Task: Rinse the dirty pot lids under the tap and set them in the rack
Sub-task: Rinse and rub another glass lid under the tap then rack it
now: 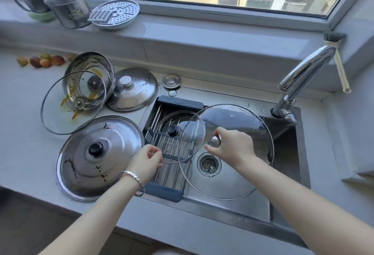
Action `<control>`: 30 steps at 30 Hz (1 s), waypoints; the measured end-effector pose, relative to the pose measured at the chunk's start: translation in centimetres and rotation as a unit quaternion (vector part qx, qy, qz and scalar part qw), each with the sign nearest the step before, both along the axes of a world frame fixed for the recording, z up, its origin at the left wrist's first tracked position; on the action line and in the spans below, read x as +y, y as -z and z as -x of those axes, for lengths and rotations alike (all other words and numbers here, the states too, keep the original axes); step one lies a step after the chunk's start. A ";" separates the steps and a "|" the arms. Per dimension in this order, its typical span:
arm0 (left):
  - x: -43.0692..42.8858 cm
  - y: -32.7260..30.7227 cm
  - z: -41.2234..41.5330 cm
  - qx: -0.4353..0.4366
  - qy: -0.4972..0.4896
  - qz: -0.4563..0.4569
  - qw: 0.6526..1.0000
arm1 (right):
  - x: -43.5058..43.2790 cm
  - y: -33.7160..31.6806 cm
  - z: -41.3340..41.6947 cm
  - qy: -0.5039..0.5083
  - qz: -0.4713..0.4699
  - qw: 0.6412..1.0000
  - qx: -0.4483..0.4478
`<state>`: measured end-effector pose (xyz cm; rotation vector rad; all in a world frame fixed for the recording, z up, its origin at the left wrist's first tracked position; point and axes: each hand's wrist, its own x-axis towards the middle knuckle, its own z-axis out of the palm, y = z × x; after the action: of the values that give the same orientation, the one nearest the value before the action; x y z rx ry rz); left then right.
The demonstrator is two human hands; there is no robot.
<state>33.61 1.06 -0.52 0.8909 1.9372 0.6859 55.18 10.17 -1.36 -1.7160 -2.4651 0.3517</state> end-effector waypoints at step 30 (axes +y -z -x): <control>1.8 4.3 13.5 -0.116 -0.057 0.078 0.988 | -0.2 6.4 14.7 0.023 0.273 0.962 -0.018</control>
<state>20.07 2.84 -4.83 0.5796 1.8139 0.6637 40.46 9.93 -7.76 -1.9680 -2.4980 1.0901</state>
